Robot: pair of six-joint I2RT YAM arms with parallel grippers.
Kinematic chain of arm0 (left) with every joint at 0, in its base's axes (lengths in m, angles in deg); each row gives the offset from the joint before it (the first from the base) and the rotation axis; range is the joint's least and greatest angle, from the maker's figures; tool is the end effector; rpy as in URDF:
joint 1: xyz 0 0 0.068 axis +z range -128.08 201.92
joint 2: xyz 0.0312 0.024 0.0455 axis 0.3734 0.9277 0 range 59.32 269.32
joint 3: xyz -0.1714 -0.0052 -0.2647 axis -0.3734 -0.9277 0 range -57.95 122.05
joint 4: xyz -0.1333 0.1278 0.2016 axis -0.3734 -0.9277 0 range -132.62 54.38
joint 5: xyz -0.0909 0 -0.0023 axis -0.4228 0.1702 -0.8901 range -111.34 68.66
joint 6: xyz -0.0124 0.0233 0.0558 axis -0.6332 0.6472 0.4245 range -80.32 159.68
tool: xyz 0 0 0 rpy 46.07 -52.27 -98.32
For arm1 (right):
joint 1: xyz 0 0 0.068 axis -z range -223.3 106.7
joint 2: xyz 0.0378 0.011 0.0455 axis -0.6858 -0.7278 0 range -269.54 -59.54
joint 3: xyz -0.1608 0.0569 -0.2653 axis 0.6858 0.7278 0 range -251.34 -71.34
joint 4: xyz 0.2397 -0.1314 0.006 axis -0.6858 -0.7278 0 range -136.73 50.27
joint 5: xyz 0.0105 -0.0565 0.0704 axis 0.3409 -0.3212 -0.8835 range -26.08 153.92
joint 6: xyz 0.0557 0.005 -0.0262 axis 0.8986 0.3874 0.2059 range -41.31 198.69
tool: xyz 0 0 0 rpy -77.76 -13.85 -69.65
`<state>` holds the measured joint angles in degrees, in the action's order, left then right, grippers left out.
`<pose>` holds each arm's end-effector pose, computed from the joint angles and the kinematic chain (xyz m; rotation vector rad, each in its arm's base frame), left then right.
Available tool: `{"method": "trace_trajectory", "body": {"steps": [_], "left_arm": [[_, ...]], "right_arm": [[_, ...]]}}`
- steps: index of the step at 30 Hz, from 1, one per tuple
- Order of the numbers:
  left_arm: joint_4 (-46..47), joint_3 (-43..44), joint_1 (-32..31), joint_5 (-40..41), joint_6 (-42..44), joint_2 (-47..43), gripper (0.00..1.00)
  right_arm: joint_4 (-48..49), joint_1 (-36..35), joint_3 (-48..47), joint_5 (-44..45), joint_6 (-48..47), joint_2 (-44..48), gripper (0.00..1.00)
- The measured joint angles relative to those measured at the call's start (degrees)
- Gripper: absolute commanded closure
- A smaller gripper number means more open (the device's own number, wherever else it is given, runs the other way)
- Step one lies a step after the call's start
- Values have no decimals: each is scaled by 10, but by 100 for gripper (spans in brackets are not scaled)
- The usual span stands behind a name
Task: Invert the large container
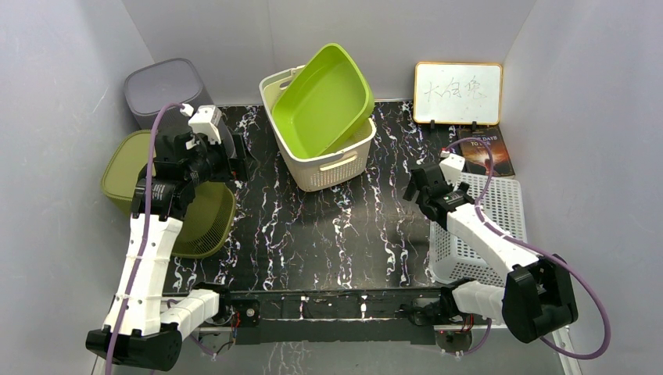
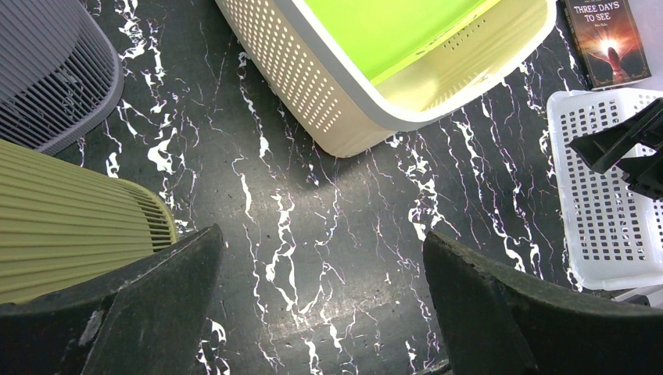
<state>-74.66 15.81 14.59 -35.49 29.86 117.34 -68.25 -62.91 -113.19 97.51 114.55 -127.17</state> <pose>0.1952 -0.0367 0.4551 0.1189 1.9871 -0.4382 0.2223 0.0517 0.2484 0.5506 2.2634 -0.2718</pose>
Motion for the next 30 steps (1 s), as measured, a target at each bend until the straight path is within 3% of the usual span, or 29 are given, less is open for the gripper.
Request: {"method": "trace_trajectory", "body": {"steps": [6, 11, 17, 25, 30], "left_arm": [[0, -1, 0, 0, 0, 0, 2], [4, -4, 0, 0, -1, 0, 2], [9, -8, 0, 0, -2, 4, 2], [9, -8, 0, -1, -2, 6, 2], [9, -8, 0, -3, -2, 5, 2]], "right_arm": [[0, -25, -26, -47, -36, 19, 2], [8, -58, -149, -87, -68, 2, 4], [45, -63, -331, -114, -99, -115, 3], [54, -62, -541, -129, -142, -284, 11], [57, -63, -599, -142, -156, -313, 20]]}}
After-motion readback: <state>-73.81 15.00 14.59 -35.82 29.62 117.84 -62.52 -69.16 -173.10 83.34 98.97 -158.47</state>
